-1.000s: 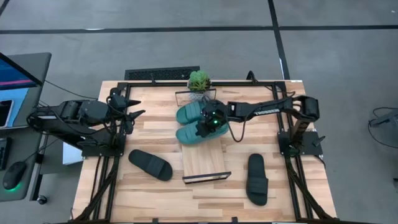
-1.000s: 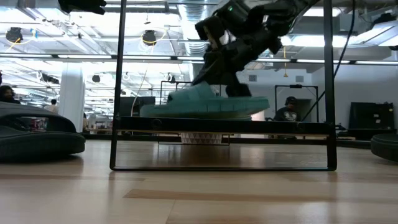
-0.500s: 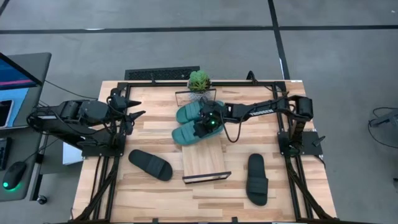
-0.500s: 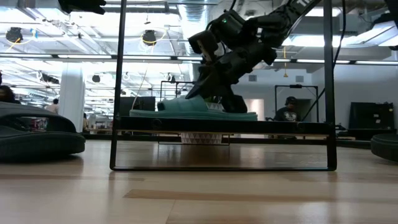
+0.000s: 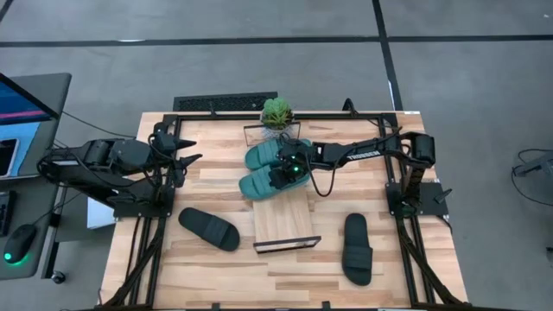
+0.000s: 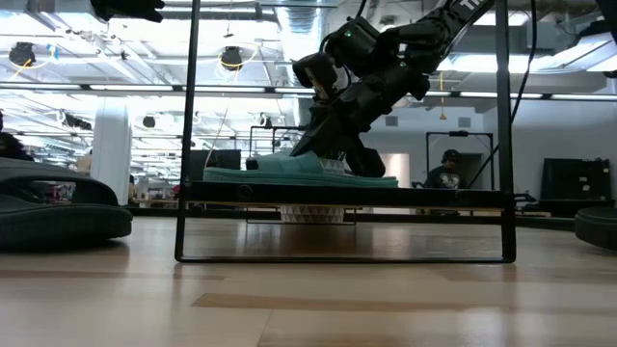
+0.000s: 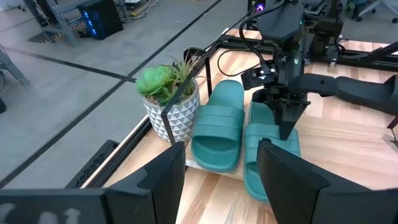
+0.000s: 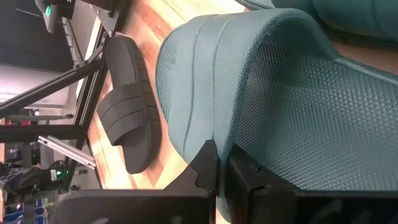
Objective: Pick and place slides into the shelf
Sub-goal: Put the blue slides on the shelf, then put the left black slides on the shelf
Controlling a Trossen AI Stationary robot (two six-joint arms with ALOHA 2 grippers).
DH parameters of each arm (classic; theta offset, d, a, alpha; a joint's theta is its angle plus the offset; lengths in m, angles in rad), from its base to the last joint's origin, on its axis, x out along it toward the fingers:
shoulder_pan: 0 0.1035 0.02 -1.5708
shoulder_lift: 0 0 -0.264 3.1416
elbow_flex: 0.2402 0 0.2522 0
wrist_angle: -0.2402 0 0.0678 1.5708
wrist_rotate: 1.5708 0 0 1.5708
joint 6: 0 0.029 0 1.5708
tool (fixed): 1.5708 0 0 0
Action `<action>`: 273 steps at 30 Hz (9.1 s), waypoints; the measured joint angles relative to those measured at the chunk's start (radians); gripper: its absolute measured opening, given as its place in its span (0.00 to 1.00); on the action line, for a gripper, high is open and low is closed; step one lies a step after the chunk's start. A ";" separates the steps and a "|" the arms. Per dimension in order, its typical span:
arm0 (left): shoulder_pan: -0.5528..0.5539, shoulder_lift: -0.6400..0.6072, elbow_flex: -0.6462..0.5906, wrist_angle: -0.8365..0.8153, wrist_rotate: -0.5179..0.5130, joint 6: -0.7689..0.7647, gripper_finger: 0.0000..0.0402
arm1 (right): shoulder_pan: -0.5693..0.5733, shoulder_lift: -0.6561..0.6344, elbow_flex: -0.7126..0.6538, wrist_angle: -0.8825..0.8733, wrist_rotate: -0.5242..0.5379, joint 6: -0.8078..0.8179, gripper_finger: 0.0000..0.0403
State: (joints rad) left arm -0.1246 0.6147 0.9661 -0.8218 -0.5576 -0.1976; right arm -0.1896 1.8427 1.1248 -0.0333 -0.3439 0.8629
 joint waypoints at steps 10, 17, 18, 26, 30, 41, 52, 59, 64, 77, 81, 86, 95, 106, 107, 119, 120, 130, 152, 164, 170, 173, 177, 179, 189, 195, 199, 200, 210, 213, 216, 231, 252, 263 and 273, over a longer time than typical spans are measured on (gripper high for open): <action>0.000 0.000 0.000 0.000 0.000 0.002 0.47 | 0.011 0.001 -0.001 0.012 0.008 0.026 0.29; 0.000 0.000 0.000 0.000 -0.001 0.008 0.47 | -0.011 0.002 -0.001 0.006 -0.075 0.028 0.50; 0.000 0.000 0.000 0.000 -0.001 0.011 0.47 | -0.016 0.002 -0.001 0.006 -0.097 0.028 0.53; 0.000 0.000 0.000 0.000 -0.001 0.014 0.47 | -0.056 0.002 -0.001 0.003 -0.243 0.019 0.63; 0.000 0.000 0.000 0.000 0.002 0.014 0.47 | -0.072 0.002 0.000 -0.018 -0.305 0.006 0.63; 0.000 -0.001 0.000 -0.001 0.003 0.015 0.47 | -0.132 -0.193 0.000 -0.213 -0.246 -0.132 0.63; 0.000 -0.095 0.000 0.000 0.026 -0.017 0.47 | -0.082 -0.685 0.000 -0.210 0.169 -0.365 0.63; 0.000 -0.182 0.000 0.011 0.148 0.045 0.47 | 0.179 -0.960 0.001 -0.033 0.595 -0.779 0.63; 0.000 -0.231 -0.062 0.116 0.353 0.071 0.47 | 0.315 -1.027 0.002 0.042 0.614 -0.986 0.63; 0.000 -0.184 -0.587 0.954 0.497 -0.317 0.47 | 0.372 -1.054 0.000 -0.002 0.670 -1.049 0.63; 0.000 -0.146 -0.615 0.987 0.510 -0.442 0.47 | 0.371 -1.099 0.000 -0.057 0.747 -1.048 0.63; 0.000 -0.112 -0.615 0.938 0.535 -0.450 0.47 | 0.371 -1.134 0.000 -0.098 0.766 -1.027 0.63; 0.004 -0.107 -0.552 0.692 0.521 -0.393 0.10 | 0.371 -1.136 0.000 -0.114 0.766 -1.021 0.63; -0.006 0.058 -0.343 0.297 0.669 -0.123 0.00 | 0.371 -1.136 0.000 -0.207 0.799 -0.983 0.63; -0.006 0.090 -0.328 0.256 0.668 -0.091 0.00 | 0.371 -1.136 0.000 -0.210 0.801 -0.978 0.63; 0.013 0.458 -0.201 0.136 0.613 0.261 0.00 | 0.372 -1.137 0.000 -0.222 0.847 -0.975 0.63; 0.020 0.482 -0.196 0.134 0.618 0.279 0.00 | 0.372 -1.137 0.000 -0.221 0.848 -0.975 0.63; 0.081 0.639 -0.192 0.233 0.645 0.375 0.00 | 0.372 -1.137 0.000 -0.221 0.873 -0.975 0.63; 0.139 0.898 -0.021 0.161 0.703 0.706 0.00 | 0.371 -1.146 0.000 -0.221 0.873 -0.975 0.63; 0.211 0.943 0.008 0.148 0.674 0.744 0.00 | 0.372 -1.151 0.001 -0.221 0.873 -0.975 0.63; 0.251 0.943 0.008 0.138 0.647 0.762 0.00 | 0.372 -1.151 0.001 -0.221 0.873 -0.975 0.63; 0.263 0.943 0.008 0.137 0.648 0.762 0.00 | 0.372 -1.151 0.001 -0.221 0.873 -0.975 0.63; 0.264 0.942 0.008 0.137 0.645 0.763 0.00 | 0.372 -1.151 0.001 -0.221 0.873 -0.975 0.63; 0.265 0.942 0.008 0.137 0.645 0.763 0.00 | 0.372 -1.151 0.001 -0.221 0.873 -0.975 0.63; 0.275 0.937 0.039 0.123 0.622 0.756 0.00 | 0.372 -1.151 0.001 -0.265 0.872 -0.943 0.63; 0.313 0.937 0.087 0.129 0.621 0.757 0.00 | 0.371 -1.151 0.000 -0.295 0.872 -0.915 0.63; 0.333 0.937 0.092 0.112 0.626 0.756 0.00 | 0.371 -1.150 0.000 -0.300 0.872 -0.900 0.63; 0.337 0.937 0.092 0.101 0.624 0.756 0.00 | 0.372 -1.150 0.001 -0.304 0.872 -0.891 0.63; 0.341 0.937 0.092 0.049 0.660 0.696 0.00 | 0.372 -1.149 0.000 -0.320 0.869 -0.883 0.63; 0.341 0.933 0.092 0.036 0.678 0.672 0.00 | 0.372 -1.149 0.000 -0.359 0.869 -0.855 0.63; 0.340 0.906 0.092 0.024 0.662 0.656 0.00 | 0.371 -1.147 0.000 -0.438 0.869 -0.805 0.63; 0.373 0.416 0.079 0.049 0.817 0.435 0.00 | 0.373 -1.143 0.000 -0.902 0.922 -0.355 0.63; 0.179 -0.232 -0.338 0.314 0.824 -0.217 0.00 | 0.608 -1.144 -0.371 -0.901 1.128 0.133 0.63; 0.090 -0.256 -0.381 0.138 0.922 -0.583 0.03 | 0.676 -1.143 -0.379 -0.923 1.133 0.247 0.63; 0.079 -0.255 -0.381 0.012 0.968 -0.730 0.26 | 0.682 -1.122 -0.379 -0.915 1.126 0.274 0.63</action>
State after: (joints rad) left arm -0.0456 0.3595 0.5850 -0.8095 0.4108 -0.9280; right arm 0.4923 0.7209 0.7460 -0.9484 0.7822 1.1374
